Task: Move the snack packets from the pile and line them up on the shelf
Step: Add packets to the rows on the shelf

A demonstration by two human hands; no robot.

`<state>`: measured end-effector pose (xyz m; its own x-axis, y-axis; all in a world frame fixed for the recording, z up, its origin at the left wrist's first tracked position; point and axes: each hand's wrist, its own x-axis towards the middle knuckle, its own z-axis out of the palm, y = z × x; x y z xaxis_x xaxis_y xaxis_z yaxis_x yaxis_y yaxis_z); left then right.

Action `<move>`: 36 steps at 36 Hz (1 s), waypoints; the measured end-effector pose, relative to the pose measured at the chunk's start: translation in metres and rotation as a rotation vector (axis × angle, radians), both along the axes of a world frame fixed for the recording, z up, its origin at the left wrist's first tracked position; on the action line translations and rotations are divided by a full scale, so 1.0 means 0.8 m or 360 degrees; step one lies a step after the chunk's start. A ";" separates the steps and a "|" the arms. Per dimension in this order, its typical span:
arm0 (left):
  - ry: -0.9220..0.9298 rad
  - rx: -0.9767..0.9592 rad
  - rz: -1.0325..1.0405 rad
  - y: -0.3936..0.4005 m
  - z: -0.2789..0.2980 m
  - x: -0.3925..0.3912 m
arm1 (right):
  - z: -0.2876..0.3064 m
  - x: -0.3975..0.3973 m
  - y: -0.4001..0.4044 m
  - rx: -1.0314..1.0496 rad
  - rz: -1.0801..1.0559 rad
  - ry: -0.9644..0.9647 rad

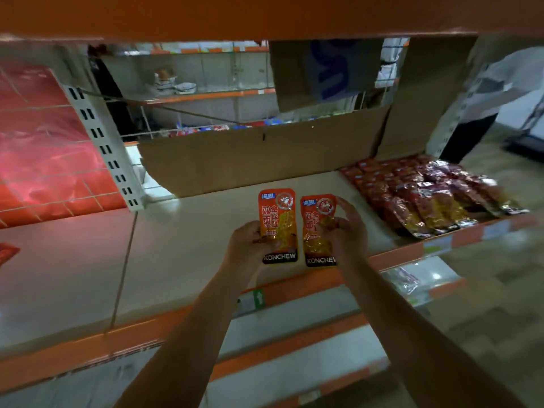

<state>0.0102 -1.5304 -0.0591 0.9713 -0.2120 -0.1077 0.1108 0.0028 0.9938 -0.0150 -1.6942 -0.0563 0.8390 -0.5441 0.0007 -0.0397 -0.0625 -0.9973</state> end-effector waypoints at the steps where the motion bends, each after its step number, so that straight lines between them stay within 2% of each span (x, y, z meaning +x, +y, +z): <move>1: -0.0015 0.0022 -0.0006 -0.015 0.000 0.004 | -0.003 0.005 -0.016 0.0010 0.0024 0.0004; 9: -0.0055 0.0025 0.0130 -0.150 -0.010 0.041 | -0.016 0.073 -0.147 -0.0185 0.0300 0.0034; 13: -0.0031 -0.0011 0.0195 -0.204 -0.018 0.045 | -0.007 0.099 -0.193 -0.0408 0.0489 0.0069; 16: -0.0042 0.0125 0.0273 -0.231 -0.028 0.049 | 0.005 0.122 -0.214 -0.0618 0.0570 0.0103; 23: 0.0009 0.0252 0.0487 -0.247 -0.025 0.055 | 0.008 0.188 -0.229 -0.1061 0.0765 0.0301; 29: 0.0029 0.0357 0.0615 -0.248 -0.023 0.060 | 0.000 0.223 -0.231 -0.1653 0.0966 0.0415; 33: 0.0047 0.0433 0.0659 -0.249 -0.026 0.065 | -0.006 0.239 -0.234 -0.2025 0.0955 0.0449; 36: 0.0075 0.0422 0.0674 -0.251 -0.029 0.068 | -0.007 0.245 -0.236 -0.2156 0.0936 0.0549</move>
